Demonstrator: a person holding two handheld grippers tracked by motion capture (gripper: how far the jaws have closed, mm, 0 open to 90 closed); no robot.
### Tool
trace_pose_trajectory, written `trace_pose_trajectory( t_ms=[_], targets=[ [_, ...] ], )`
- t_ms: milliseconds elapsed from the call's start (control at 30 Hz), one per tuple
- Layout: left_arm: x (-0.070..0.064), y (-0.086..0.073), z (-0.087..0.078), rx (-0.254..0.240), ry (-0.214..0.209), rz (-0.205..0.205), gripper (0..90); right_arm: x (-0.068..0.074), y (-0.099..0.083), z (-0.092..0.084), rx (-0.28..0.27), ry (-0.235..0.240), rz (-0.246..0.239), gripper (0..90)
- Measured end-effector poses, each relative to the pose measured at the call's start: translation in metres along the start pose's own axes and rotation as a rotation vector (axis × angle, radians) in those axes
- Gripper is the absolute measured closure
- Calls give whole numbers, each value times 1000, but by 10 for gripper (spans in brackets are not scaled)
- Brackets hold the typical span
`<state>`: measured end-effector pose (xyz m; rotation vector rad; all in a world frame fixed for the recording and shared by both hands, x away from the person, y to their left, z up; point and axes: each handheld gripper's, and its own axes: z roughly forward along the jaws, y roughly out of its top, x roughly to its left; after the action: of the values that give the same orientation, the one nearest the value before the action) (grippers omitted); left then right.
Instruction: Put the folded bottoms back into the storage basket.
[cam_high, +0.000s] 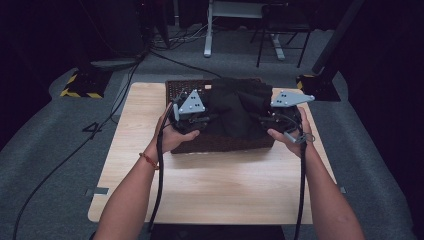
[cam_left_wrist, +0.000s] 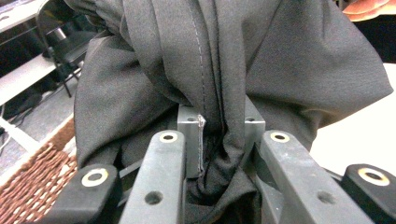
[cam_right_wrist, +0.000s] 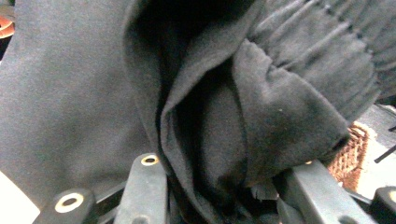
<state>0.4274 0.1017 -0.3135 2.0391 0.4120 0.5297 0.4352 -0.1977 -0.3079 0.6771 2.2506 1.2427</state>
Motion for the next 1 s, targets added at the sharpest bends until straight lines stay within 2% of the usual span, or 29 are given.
trace_pose_trajectory(
  t_ms=[167, 600, 833, 1000],
  targets=[
    [8, -5, 5, 12, 18, -22, 775, -5, 3, 14, 19, -8, -7, 652],
    [30, -15, 19, 35, 64, -70, 776, -17, 5, 50, 44, -10, 27, 652],
    [38, -21, 27, 68, 94, -85, 776, -22, 5, 67, 73, -15, 44, 652],
    [42, -24, 35, 113, 114, -85, 776, -25, 1, 80, 108, -21, 48, 652]
  ],
)
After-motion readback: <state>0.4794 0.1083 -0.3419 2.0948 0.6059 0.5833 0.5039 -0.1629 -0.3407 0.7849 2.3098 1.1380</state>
